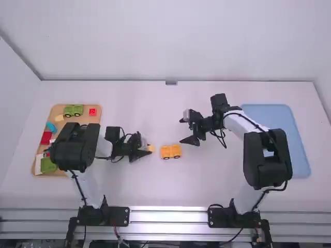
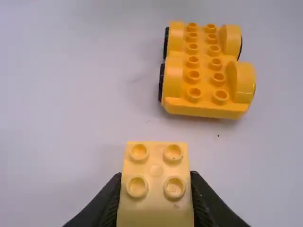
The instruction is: Assemble lego blocks to make yellow taxi
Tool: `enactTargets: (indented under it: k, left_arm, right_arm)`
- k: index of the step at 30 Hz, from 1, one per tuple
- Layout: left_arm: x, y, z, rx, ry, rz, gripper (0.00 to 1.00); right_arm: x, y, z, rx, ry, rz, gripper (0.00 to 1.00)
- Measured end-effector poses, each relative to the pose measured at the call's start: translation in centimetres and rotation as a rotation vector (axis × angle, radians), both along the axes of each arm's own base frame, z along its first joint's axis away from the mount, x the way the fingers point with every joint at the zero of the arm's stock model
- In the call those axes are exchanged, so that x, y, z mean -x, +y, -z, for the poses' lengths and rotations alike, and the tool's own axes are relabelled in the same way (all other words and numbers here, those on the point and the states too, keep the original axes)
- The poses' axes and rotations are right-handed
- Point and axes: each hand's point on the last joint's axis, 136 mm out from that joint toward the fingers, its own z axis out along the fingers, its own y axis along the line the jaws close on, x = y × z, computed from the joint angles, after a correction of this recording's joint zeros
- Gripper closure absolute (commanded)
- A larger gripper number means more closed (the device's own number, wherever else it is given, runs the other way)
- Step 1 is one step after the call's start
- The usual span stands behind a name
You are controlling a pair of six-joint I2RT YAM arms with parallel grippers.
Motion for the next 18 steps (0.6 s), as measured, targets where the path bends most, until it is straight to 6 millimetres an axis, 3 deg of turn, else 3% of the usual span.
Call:
enactTargets:
  k: [4,8,11,18]
  left_arm:
    - [-0.2,0.2,-0.8,-0.017,0.010,-0.022,0.95]
    - [-0.4,-0.4,-3.1,-0.020,-0.053,-0.013,0.91]
    - [0.2,-1.4,-5.0,-0.007,-0.086,0.005,0.94]
    - [1.0,-3.1,-6.2,0.021,-0.079,0.043,0.96]
  right_arm:
    - [0.1,-0.3,0.5,0.032,0.008,0.007,0.02]
    - [0.5,-0.3,1.4,0.018,-0.033,-0.010,0.02]
    - [1.6,-0.1,3.3,-0.029,-0.111,-0.033,0.02]
    - [2.7,0.6,5.7,-0.081,-0.201,-0.001,0.01]
